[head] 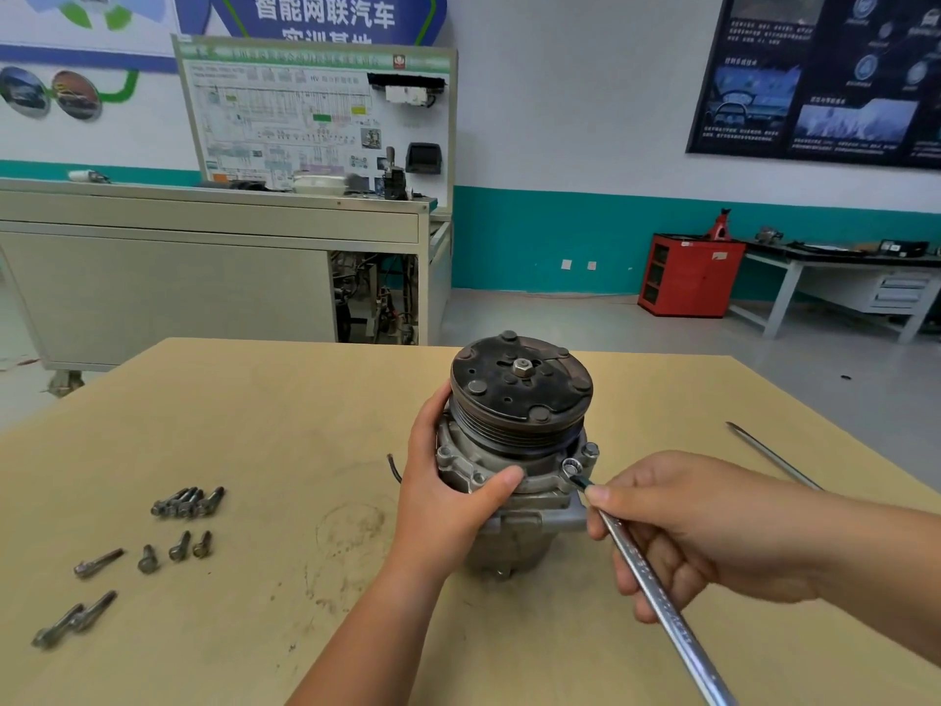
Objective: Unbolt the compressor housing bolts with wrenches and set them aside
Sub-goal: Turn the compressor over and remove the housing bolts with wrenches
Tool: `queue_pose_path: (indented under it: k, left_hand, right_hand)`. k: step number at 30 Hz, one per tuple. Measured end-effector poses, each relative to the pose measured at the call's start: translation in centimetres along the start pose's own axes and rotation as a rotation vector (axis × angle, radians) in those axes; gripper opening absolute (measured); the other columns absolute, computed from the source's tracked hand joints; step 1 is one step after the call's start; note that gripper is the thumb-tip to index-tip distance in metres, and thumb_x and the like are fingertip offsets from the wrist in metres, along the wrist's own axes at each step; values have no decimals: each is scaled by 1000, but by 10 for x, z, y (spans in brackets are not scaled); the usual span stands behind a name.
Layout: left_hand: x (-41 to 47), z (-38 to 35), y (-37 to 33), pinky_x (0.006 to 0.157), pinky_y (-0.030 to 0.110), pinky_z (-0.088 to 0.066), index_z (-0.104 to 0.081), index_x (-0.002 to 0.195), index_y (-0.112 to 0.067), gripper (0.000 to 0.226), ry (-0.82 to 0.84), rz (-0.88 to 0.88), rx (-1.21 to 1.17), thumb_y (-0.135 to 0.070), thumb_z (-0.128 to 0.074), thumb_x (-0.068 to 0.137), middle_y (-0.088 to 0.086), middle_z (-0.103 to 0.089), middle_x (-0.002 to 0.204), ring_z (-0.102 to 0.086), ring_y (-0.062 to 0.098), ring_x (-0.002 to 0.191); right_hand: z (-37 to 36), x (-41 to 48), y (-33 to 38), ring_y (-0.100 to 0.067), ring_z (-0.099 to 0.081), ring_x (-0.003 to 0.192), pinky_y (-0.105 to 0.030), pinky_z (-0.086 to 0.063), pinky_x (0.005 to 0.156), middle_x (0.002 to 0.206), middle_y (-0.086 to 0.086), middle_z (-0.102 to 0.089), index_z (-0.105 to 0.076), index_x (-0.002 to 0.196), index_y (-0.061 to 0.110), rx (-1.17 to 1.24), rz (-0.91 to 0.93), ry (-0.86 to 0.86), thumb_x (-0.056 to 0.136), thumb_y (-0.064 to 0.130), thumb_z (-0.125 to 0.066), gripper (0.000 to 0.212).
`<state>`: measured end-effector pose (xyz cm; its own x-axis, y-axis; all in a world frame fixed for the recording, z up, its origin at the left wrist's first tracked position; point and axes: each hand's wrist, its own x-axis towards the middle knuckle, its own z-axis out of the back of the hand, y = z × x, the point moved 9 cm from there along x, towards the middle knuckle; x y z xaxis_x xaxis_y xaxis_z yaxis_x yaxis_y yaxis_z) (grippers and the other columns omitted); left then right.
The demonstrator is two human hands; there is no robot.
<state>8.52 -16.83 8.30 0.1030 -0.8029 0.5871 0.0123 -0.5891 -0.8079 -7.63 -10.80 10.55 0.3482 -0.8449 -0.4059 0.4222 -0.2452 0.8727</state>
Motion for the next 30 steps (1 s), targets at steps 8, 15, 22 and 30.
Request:
queue_pose_path:
  k: [8,15,22,30]
  left_hand:
    - [0,0,-1,97,14,-43,-40,122,-65,79,10,16,7,-45,-79,56,-27,-52,129,-51,1,122]
    - [0,0,0,97,15,-43,-42,122,-64,79,7,18,-8,-43,-80,56,-25,-52,130,-51,2,123]
    - [-1,-1,1,101,22,-45,-40,121,-65,80,18,46,1,-44,-79,55,-24,-52,131,-50,1,123]
    - [-2,0,1,105,33,-44,-40,122,-64,81,20,68,3,-45,-80,55,-23,-51,132,-51,2,123]
  right_hand:
    - [13,0,16,-16,-65,48,-20,-50,46,57,-5,-65,-58,83,7,-351,-100,143,100,31,-38,35]
    - [13,3,4,-14,-59,40,-19,-47,42,51,-4,-59,-56,76,10,-187,-51,95,98,35,-40,37]
    - [44,12,30,-8,-58,50,-19,-46,56,55,7,-62,-61,74,19,-822,-19,16,92,44,-50,33]
    - [60,5,19,-4,-68,76,-16,-48,64,75,11,-67,-62,85,26,-754,-30,84,98,27,-47,19]
